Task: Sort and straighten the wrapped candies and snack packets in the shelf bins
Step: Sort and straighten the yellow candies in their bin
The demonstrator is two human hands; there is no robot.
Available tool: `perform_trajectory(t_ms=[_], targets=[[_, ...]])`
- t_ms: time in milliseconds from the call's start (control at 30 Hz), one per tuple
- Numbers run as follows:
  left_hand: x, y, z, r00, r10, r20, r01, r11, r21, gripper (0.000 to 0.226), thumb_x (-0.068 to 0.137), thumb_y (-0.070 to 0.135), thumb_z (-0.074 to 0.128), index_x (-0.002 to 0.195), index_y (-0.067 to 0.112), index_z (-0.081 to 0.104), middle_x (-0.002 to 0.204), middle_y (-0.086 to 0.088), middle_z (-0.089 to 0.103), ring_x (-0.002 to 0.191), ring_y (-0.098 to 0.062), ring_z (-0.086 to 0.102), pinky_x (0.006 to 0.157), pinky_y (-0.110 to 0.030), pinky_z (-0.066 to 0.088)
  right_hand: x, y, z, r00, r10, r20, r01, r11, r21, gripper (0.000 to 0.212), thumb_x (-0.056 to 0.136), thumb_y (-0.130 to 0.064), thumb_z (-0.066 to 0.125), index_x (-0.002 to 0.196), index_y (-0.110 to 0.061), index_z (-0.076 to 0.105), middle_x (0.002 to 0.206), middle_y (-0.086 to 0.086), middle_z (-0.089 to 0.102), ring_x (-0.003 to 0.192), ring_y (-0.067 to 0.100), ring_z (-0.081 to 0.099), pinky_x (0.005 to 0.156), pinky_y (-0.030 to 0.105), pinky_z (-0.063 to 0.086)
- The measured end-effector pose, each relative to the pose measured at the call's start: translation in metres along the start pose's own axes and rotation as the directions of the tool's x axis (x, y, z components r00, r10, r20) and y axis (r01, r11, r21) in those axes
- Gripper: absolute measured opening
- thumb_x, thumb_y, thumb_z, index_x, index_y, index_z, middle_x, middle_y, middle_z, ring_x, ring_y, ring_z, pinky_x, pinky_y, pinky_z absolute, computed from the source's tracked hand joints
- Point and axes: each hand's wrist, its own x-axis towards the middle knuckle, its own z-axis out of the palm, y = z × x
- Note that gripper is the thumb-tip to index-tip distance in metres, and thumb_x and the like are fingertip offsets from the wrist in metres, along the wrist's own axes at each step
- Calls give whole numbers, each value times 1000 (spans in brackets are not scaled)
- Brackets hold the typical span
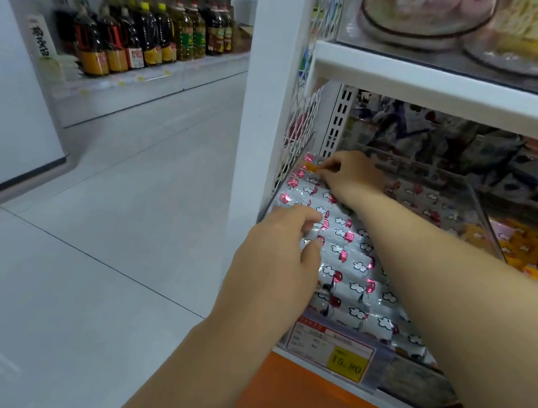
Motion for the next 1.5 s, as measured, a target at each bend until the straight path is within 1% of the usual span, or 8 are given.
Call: perform_trajectory(t_ms=[233, 467, 600, 767, 1067, 1300, 1433, 1500], targets=[[0, 1, 0, 1000, -13, 4, 13, 1000, -16, 29, 93, 24, 53, 121, 32, 55, 112, 17, 60, 102, 1, 54, 89, -18, 45, 1, -6, 2, 997, 33, -77, -28, 997, 71, 13, 98, -31, 40, 100, -25, 51, 93, -9, 52, 85, 14, 46, 84, 33, 26], [0, 0, 0, 1000, -4, 8, 4, 1000, -12, 30, 94, 25, 52, 123, 31, 55, 113, 17, 59, 102, 2, 54, 86, -14, 42, -5, -10, -6, 999, -2, -43, 12, 968, 249, 13, 101, -23, 33, 102, -18, 45, 91, 1, 52, 76, 15, 51, 66, 32, 41], [0, -1, 0, 1000, 10, 6, -10, 1000, -18, 30, 94, 24, 52, 124, 31, 54, 113, 17, 60, 103, 3, 53, 86, -13, 42, -11, -19, -18, 996, -14, -89, 40, 953, 300, 9, 100, -24, 34, 101, -21, 42, 85, -4, 49, 83, 18, 55, 78, 37, 47], [0, -1, -1, 1000, 22, 1, -22, 999, -41, 31, 94, 23, 52, 124, 29, 54, 113, 16, 60, 103, 3, 53, 87, -12, 42, -58, -28, -35, 985, -132, -111, 171, 832, 527, 6, 100, -17, 37, 96, -18, 40, 87, -4, 58, 68, 0, 64, 44, 13, 37], [-7, 21, 4, 995, 94, -24, -96, 994, -56, 62, 91, 21, 57, 143, 36, 26, 142, 10, 38, 121, -13, 49, 100, -41, 46, -166, 1, -92, 968, -220, -124, 244, 696, 675, 8, 98, -11, 42, 91, -13, 45, 119, -3, 60, 89, 10, 67, 86, 30, 53], [-22, 54, 32, 927, 363, 93, -364, 931, -6, 42, 90, 14, 58, 128, 29, 48, 127, 12, 41, 107, 7, 37, 85, 0, 28, -234, 31, -127, 967, -201, -154, 251, 666, 703, 8, 97, -11, 44, 90, -11, 46, 109, -11, 65, 84, 10, 68, 78, 26, 53], [-27, 75, 49, 886, 447, 121, -444, 895, -52, 37, 90, 11, 57, 116, 36, 50, 119, 18, 42, 100, 10, 37, 80, 2, 29, -256, 50, -145, 967, -163, -196, 254, 676, 692, 11, 90, -21, 57, 95, -18, 47, 108, -9, 64, 80, 31, 64, 73, 30, 54], [-28, 83, 59, 874, 472, 119, -466, 882, -75, 40, 89, 9, 57, 118, 35, 52, 120, 18, 42, 103, 7, 39, 80, -1, 30, -260, 57, -149, 955, -166, -246, 279, 783, 556, 22, 82, -30, 65, 99, -25, 52, 103, -10, 61, 86, 19, 62, 77, 30, 53]])
